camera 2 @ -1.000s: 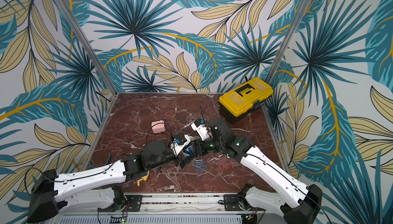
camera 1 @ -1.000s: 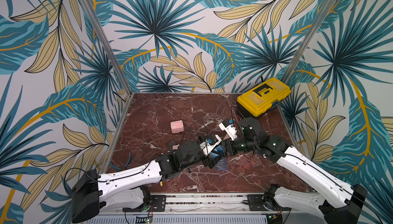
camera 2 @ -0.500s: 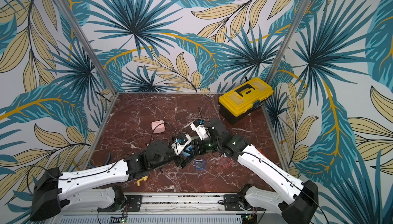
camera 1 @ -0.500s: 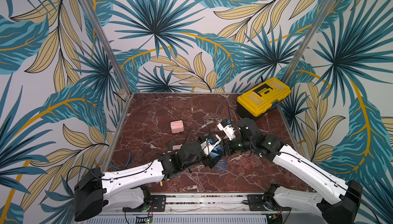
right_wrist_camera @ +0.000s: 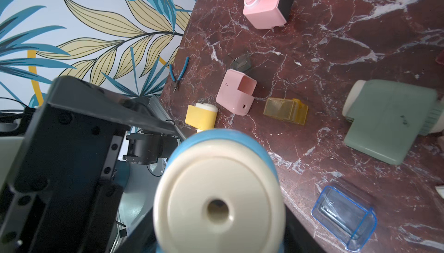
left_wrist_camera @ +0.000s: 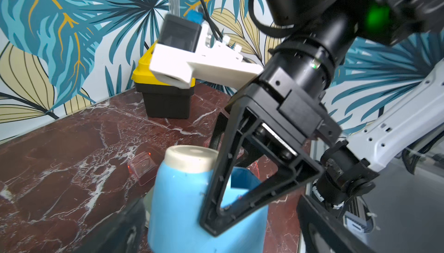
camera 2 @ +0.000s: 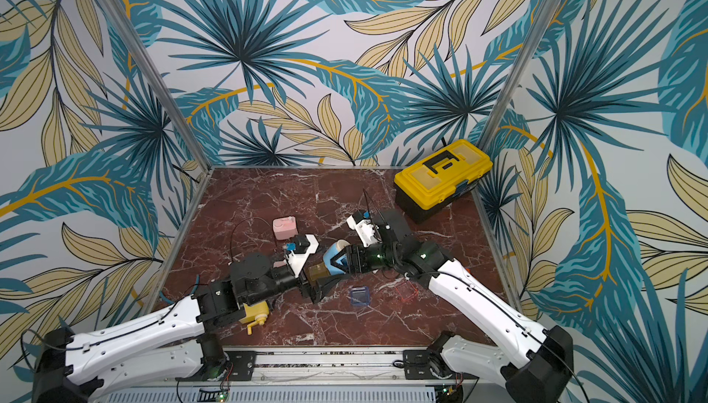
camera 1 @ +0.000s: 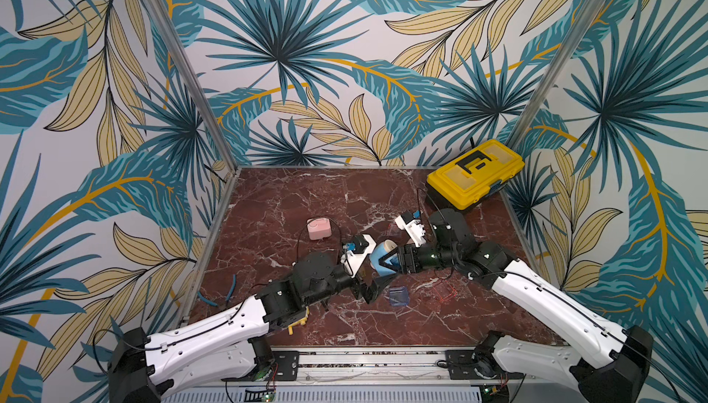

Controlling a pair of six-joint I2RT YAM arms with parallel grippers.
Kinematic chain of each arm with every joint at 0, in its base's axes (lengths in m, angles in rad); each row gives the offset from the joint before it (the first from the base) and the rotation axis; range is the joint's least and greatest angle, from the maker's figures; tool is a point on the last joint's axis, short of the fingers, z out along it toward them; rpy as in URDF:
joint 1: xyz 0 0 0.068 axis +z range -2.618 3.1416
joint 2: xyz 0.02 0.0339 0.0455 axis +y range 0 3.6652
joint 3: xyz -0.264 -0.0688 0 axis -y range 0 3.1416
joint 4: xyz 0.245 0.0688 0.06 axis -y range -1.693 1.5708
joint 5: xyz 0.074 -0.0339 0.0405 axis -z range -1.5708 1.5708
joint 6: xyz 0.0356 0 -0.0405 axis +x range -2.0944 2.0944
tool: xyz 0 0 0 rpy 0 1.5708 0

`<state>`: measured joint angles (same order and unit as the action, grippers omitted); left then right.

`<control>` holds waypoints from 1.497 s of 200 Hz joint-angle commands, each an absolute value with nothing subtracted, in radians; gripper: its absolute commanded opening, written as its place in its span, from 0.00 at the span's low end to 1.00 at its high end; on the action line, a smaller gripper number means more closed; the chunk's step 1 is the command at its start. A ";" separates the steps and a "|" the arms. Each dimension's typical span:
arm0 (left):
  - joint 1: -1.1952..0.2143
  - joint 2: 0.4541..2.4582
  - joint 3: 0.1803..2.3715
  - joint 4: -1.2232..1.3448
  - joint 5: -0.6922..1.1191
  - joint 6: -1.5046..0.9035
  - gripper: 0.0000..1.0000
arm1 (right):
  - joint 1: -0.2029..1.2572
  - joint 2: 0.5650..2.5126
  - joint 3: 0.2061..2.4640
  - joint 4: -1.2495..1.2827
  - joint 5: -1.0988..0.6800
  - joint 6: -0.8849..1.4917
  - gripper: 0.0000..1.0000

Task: Put the tray back into the pencil sharpener
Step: Pick up the pencil sharpener from the center of the board.

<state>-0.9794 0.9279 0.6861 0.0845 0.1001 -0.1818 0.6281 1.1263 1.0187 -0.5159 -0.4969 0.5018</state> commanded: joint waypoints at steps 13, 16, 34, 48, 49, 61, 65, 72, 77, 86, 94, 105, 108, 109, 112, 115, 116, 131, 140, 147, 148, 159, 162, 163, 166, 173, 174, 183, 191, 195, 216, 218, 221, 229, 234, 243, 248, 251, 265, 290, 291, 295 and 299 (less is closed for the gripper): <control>-0.892 0.945 0.836 -0.144 0.255 -0.303 1.00 | 0.557 1.075 1.006 -0.487 -0.538 0.430 0.30; -0.886 0.955 0.851 -0.172 0.255 -0.308 1.00 | 0.553 1.070 1.005 -0.485 -0.540 0.423 0.30; -0.860 1.025 0.964 -0.327 0.290 -0.303 1.00 | 0.527 1.037 1.006 -0.452 -0.564 0.381 0.28; -0.834 1.074 1.053 -0.420 0.349 -0.282 1.00 | 0.519 0.986 0.991 -0.398 -0.572 0.365 0.24; -0.831 1.076 1.058 -0.425 0.356 -0.281 1.00 | 0.518 0.982 0.990 -0.394 -0.572 0.364 0.24; -0.781 1.092 1.096 -0.448 0.457 -0.277 1.00 | 0.516 0.931 0.968 -0.356 -0.569 0.340 0.21; -0.762 1.090 1.101 -0.449 0.487 -0.280 1.00 | 0.517 0.915 0.960 -0.345 -0.572 0.330 0.20; -0.726 1.088 1.112 -0.449 0.553 -0.284 1.00 | 0.516 0.889 0.952 -0.331 -0.579 0.303 0.19; -0.706 1.089 1.121 -0.449 0.599 -0.288 1.00 | 0.516 0.874 0.950 -0.328 -0.587 0.282 0.18; -0.671 1.086 1.134 -0.451 0.691 -0.289 1.00 | 0.517 0.851 0.952 -0.335 -0.608 0.237 0.17; -0.653 1.086 1.144 -0.452 0.770 -0.279 1.00 | 0.516 0.836 0.956 -0.338 -0.632 0.204 0.17; -0.645 1.087 1.152 -0.458 0.864 -0.262 1.00 | 0.517 0.826 0.965 -0.339 -0.679 0.161 0.17; -0.645 1.088 1.155 -0.460 0.885 -0.253 1.00 | 0.516 0.826 0.970 -0.338 -0.689 0.153 0.17; -0.644 1.088 1.156 -0.461 0.892 -0.251 1.00 | 0.515 0.826 0.971 -0.338 -0.694 0.150 0.17; -0.644 1.088 1.157 -0.463 0.911 -0.244 1.00 | 0.517 0.828 0.975 -0.338 -0.707 0.143 0.16; -0.644 1.088 1.159 -0.463 0.928 -0.236 1.00 | 0.517 0.829 0.982 -0.338 -0.724 0.137 0.17; -0.644 1.088 1.159 -0.463 0.933 -0.235 1.00 | 0.517 0.830 0.982 -0.338 -0.728 0.136 0.17; -0.644 1.084 1.164 -0.470 0.983 -0.199 1.00 | 0.518 0.856 1.017 -0.348 -0.800 0.105 0.17; -0.644 1.079 1.165 -0.474 0.988 -0.178 1.00 | 0.518 0.876 1.035 -0.360 -0.835 0.085 0.17; -0.644 1.074 1.167 -0.475 0.985 -0.163 1.00 | 0.518 0.891 1.045 -0.365 -0.861 0.064 0.17; -0.644 1.073 1.167 -0.475 0.985 -0.161 1.00 | 0.517 0.893 1.046 -0.366 -0.864 0.061 0.17; -0.644 1.070 1.167 -0.480 0.985 -0.137 1.00 | 0.519 0.915 1.054 -0.367 -0.892 0.028 0.17; -0.644 1.070 1.166 -0.480 0.984 -0.127 1.00 | 0.519 0.920 1.055 -0.365 -0.898 0.019 0.17; -0.644 1.069 1.166 -0.481 0.984 -0.125 1.00 | 0.520 0.923 1.055 -0.365 -0.902 0.016 0.17; -0.644 1.068 1.164 -0.482 0.981 -0.114 1.00 | 0.519 0.929 1.055 -0.363 -0.911 0.008 0.17; -0.644 1.063 1.160 -0.483 0.976 -0.096 1.00 | 0.520 0.942 1.058 -0.358 -0.929 -0.013 0.17; -0.644 1.063 1.160 -0.483 0.975 -0.094 1.00 | 0.521 0.944 1.059 -0.358 -0.932 -0.017 0.17; -0.644 1.056 1.156 -0.486 0.971 -0.075 1.00 | 0.524 0.961 1.067 -0.357 -0.955 -0.043 0.17; -0.644 1.051 1.155 -0.489 0.971 -0.060 0.99 | 0.527 0.977 1.077 -0.368 -0.977 -0.070 0.17; -0.644 1.048 1.154 -0.492 0.969 -0.052 0.99 | 0.527 0.983 1.083 -0.374 -0.987 -0.083 0.17; -0.644 1.043 1.157 -0.519 0.950 -0.008 0.99 | 0.530 1.011 1.105 -0.388 -1.036 -0.145 0.16; -0.644 1.044 1.156 -0.521 0.948 -0.005 0.99 | 0.530 1.012 1.107 -0.387 -1.040 -0.148 0.16; -0.644 1.044 1.155 -0.524 0.946 0.000 0.99 | 0.531 1.017 1.109 -0.383 -1.046 -0.153 0.16; -0.646 1.043 1.155 -0.527 0.937 0.009 0.98 | 0.534 1.026 1.111 -0.369 -1.058 -0.158 0.16; -0.645 1.046 1.154 -0.528 0.936 0.014 0.98 | 0.536 1.032 1.112 -0.361 -1.064 -0.158 0.16; -0.645 1.049 1.156 -0.530 0.940 0.022 0.96 | 0.544 1.043 1.115 -0.352 -1.073 -0.166 0.15; -0.646 1.052 1.158 -0.531 0.944 0.024 0.94 | 0.549 1.049 1.117 -0.351 -1.075 -0.171 0.15; -0.646 1.053 1.162 -0.530 0.947 0.024 0.93 | 0.551 1.053 1.119 -0.350 -1.077 -0.175 0.15; -0.646 1.063 1.167 -0.534 0.965 0.029 0.90 | 0.563 1.071 1.125 -0.348 -1.081 -0.189 0.14; -0.645 1.070 1.169 -0.535 0.975 0.037 0.87 | 0.576 1.100 1.133 -0.341 -1.086 -0.202 0.14; -0.645 1.070 1.169 -0.535 0.975 0.037 0.86 | 0.576 1.101 1.133 -0.341 -1.086 -0.202 0.14; -0.646 1.069 1.169 -0.535 0.976 0.039 0.85 | 0.577 1.104 1.134 -0.338 -1.086 -0.204 0.14; -0.645 1.070 1.168 -0.535 0.976 0.039 0.85 | 0.577 1.109 1.134 -0.335 -1.086 -0.204 0.14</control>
